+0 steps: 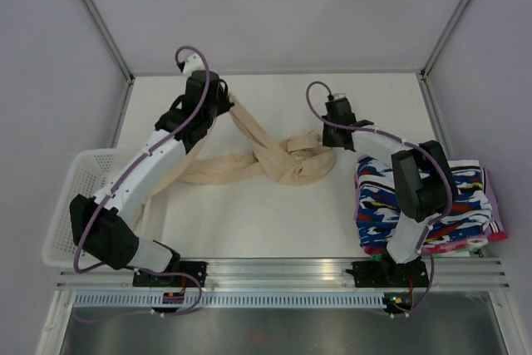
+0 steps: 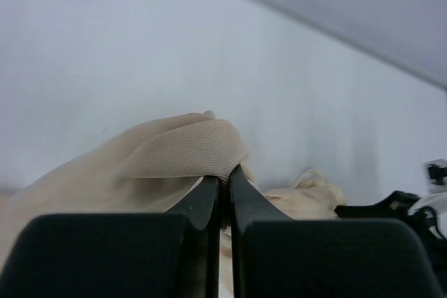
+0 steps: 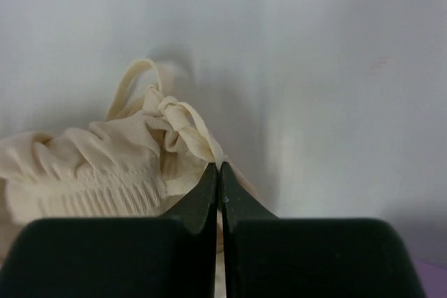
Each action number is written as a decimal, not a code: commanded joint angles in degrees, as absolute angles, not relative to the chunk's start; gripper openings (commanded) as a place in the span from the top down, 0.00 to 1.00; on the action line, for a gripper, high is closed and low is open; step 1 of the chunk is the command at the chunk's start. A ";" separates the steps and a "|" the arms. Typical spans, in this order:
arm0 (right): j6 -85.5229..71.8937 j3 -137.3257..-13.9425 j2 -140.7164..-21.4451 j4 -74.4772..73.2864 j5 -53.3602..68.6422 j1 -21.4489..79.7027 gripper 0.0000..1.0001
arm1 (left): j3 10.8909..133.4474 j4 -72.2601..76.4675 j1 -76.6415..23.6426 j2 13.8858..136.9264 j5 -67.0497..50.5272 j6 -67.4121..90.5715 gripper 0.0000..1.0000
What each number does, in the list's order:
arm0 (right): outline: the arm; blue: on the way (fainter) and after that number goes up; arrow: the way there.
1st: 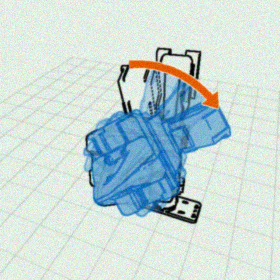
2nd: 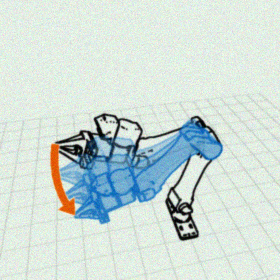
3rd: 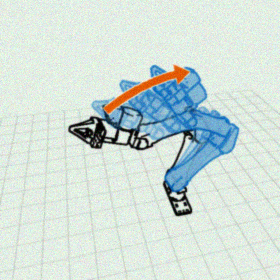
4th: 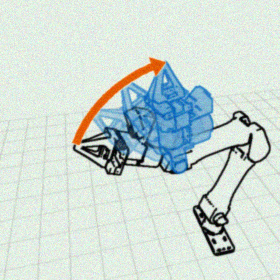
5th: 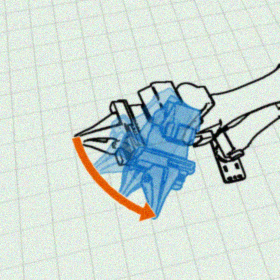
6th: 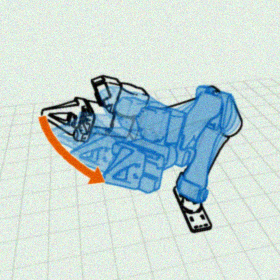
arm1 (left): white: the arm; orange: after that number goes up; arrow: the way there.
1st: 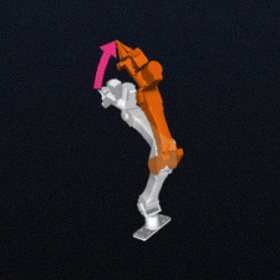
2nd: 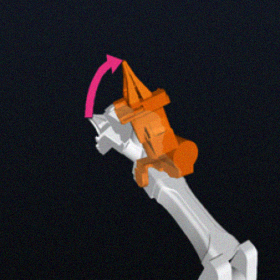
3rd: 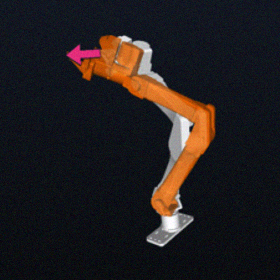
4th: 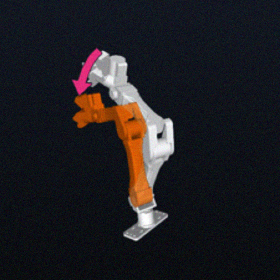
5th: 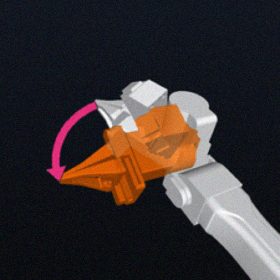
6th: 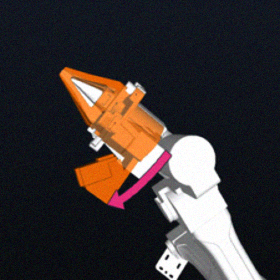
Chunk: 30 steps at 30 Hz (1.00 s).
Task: Fold and stack the trousers
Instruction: Flatten the trousers out
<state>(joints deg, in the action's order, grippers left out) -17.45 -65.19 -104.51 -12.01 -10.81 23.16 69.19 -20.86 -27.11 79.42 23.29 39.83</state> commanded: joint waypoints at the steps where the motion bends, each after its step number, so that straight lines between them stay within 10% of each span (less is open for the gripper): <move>1: -22.14 -68.38 -97.14 -12.13 -12.57 12.61 1.00 | 85.04 -16.70 -27.94 84.62 16.80 27.17 0.98; 8: -22.94 -74.44 -92.20 -14.59 -12.92 1.06 1.00 | 113.36 -20.47 -38.48 101.94 11.35 23.20 0.98; 21: -22.85 -72.86 -92.90 -11.69 -1.51 0.44 1.00 | 77.00 -30.36 -38.76 81.14 17.21 36.38 0.98; 30: -22.68 -71.46 -92.29 -13.18 -0.61 0.44 1.00 | 96.47 -55.69 -38.14 73.73 43.93 28.13 0.98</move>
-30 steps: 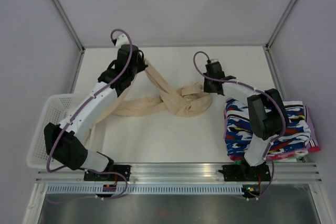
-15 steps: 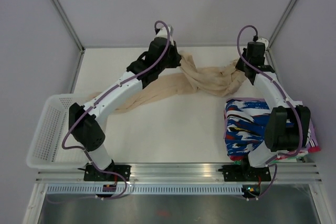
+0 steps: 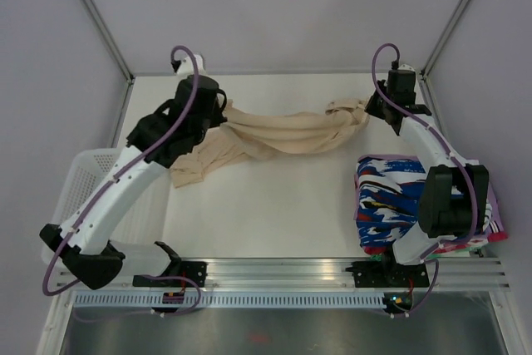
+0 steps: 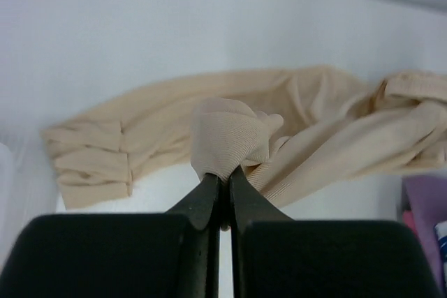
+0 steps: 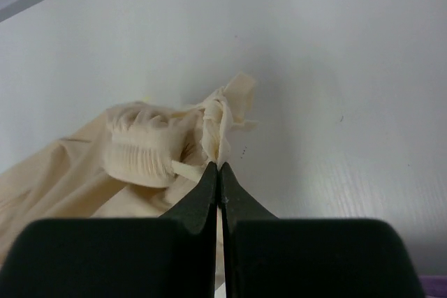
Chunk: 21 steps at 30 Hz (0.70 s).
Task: Fold and stack the trousers
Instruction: Flatten the trousers out
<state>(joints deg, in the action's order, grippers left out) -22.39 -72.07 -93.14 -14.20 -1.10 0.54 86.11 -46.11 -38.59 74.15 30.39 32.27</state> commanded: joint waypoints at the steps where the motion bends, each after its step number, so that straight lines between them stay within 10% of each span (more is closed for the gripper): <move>1: -22.76 -71.28 -92.02 -13.44 -1.22 0.44 1.00 | 101.81 -60.68 -38.14 74.52 45.77 27.86 0.98; 9: -22.41 -70.05 -91.58 -14.32 -0.18 0.44 1.00 | 90.55 -59.61 -38.14 72.60 30.96 29.89 0.83; 15: -20.31 -68.82 -90.62 -15.20 6.05 0.44 1.00 | 81.48 -47.12 -38.23 71.28 15.22 27.95 0.08; 17: -18.29 -68.73 -89.48 -16.26 7.55 0.44 0.99 | 81.65 -46.58 -38.23 70.40 15.12 26.73 0.00; 20: -18.02 -68.99 -88.07 -17.49 9.05 0.44 0.69 | 81.30 -44.30 -38.06 69.00 18.62 25.49 0.00; 21: -18.45 -69.60 -88.07 -17.93 8.97 0.44 0.36 | 81.21 -44.04 -37.01 69.08 21.50 25.92 0.00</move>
